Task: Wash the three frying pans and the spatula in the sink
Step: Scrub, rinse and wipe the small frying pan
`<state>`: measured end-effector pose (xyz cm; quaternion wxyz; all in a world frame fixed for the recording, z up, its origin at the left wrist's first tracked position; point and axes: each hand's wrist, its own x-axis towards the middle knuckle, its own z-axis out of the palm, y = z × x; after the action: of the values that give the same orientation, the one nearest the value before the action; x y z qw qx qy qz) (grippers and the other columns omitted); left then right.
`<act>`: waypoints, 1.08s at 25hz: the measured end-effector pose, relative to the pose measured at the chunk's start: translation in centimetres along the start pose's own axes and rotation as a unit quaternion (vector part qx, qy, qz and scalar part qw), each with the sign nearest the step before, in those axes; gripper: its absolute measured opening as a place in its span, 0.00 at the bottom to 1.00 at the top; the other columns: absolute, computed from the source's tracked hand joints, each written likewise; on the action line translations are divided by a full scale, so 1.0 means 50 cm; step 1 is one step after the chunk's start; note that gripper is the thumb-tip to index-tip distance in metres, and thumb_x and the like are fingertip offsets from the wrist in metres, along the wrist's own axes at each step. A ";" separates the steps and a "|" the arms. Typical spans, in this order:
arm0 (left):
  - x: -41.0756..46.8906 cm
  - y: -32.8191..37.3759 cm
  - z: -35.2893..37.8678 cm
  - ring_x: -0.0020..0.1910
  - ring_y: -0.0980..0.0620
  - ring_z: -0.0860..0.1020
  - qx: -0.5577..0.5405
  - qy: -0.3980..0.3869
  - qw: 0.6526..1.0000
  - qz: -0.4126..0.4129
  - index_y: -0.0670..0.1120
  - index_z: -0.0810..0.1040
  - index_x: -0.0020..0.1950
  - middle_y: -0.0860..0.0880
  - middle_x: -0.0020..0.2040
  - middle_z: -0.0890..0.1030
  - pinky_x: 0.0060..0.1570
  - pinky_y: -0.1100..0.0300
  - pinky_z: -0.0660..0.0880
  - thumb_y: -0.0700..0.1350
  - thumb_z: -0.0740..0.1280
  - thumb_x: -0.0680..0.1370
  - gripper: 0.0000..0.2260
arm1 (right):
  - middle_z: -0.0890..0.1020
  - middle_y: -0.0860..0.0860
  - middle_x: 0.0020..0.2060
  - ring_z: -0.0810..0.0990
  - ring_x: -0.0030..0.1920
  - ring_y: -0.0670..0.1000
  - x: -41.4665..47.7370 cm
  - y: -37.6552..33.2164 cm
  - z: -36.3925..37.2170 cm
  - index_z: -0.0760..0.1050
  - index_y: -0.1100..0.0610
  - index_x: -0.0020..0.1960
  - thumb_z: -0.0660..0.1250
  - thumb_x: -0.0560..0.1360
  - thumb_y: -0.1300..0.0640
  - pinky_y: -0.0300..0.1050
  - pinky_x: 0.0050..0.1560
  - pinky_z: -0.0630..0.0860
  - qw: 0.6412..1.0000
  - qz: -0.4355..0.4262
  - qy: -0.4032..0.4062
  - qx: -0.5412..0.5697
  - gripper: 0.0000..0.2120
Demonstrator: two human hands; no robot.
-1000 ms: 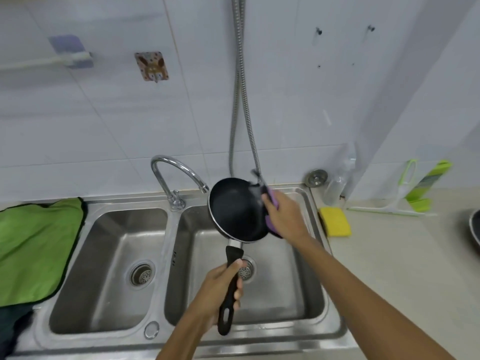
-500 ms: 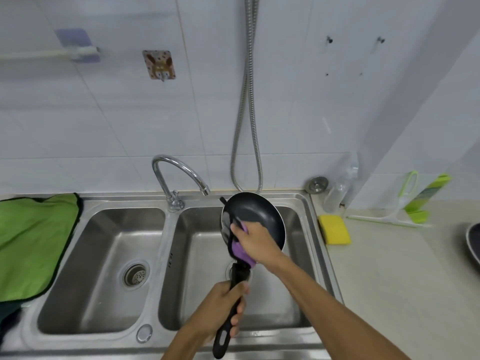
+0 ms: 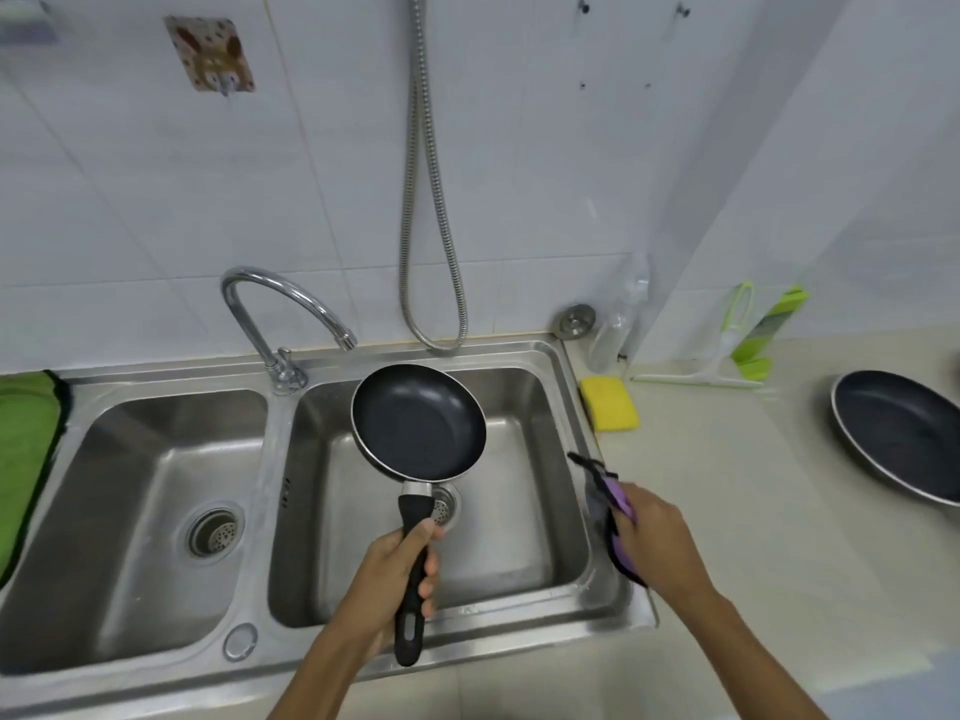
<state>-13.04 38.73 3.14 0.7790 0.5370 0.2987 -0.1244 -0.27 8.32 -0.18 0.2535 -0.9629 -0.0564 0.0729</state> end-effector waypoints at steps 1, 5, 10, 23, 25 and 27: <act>0.000 -0.004 0.003 0.26 0.52 0.67 -0.002 -0.001 1.000 -0.002 0.33 0.76 0.59 0.46 0.32 0.71 0.23 0.60 0.69 0.46 0.64 0.85 0.15 | 0.83 0.57 0.60 0.82 0.59 0.62 -0.034 0.050 0.027 0.78 0.58 0.66 0.61 0.79 0.57 0.47 0.50 0.77 0.998 -0.007 -0.005 -0.055 0.18; -0.001 -0.015 0.032 0.25 0.52 0.67 -0.002 -0.010 1.000 -0.005 0.34 0.77 0.59 0.47 0.32 0.71 0.23 0.59 0.69 0.47 0.64 0.85 0.15 | 0.70 0.55 0.76 0.71 0.73 0.64 -0.093 0.141 0.099 0.69 0.55 0.76 0.48 0.80 0.41 0.67 0.61 0.75 0.980 0.039 -0.062 -0.184 0.31; -0.009 -0.014 0.073 0.27 0.51 0.70 -0.026 -0.023 0.999 -0.004 0.33 0.76 0.60 0.45 0.33 0.72 0.25 0.57 0.74 0.46 0.63 0.85 0.15 | 0.55 0.48 0.81 0.58 0.80 0.60 -0.080 0.087 0.045 0.58 0.45 0.80 0.41 0.72 0.20 0.68 0.71 0.65 0.978 0.065 -0.074 -0.181 0.45; -0.004 -0.008 0.281 0.46 0.34 0.84 0.003 -0.075 0.996 0.047 0.40 0.81 0.62 0.36 0.50 0.86 0.41 0.50 0.83 0.52 0.66 0.82 0.17 | 0.84 0.43 0.49 0.83 0.48 0.43 -0.145 -0.186 -0.054 0.68 0.30 0.64 0.53 0.82 0.35 0.42 0.54 0.79 0.920 0.060 -0.087 0.377 0.13; -0.010 -0.018 0.330 0.33 0.38 0.75 0.041 -0.085 0.994 0.057 0.42 0.81 0.60 0.34 0.40 0.79 0.28 0.57 0.74 0.56 0.66 0.81 0.18 | 0.83 0.44 0.41 0.82 0.39 0.41 -0.148 -0.159 -0.068 0.68 0.31 0.65 0.52 0.82 0.36 0.43 0.45 0.80 0.914 0.067 -0.088 0.392 0.13; -0.012 -0.041 0.387 0.33 0.38 0.76 0.073 -0.097 0.990 0.071 0.44 0.83 0.57 0.32 0.41 0.79 0.27 0.56 0.74 0.56 0.63 0.83 0.17 | 0.80 0.43 0.35 0.78 0.31 0.38 -0.150 -0.112 -0.080 0.68 0.31 0.67 0.51 0.83 0.36 0.36 0.35 0.76 0.911 0.072 -0.076 0.398 0.15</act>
<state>-8.17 20.22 6.65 0.7701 0.5975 0.1727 -0.1415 -7.37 10.16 6.89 0.6045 -0.7754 0.0274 0.1806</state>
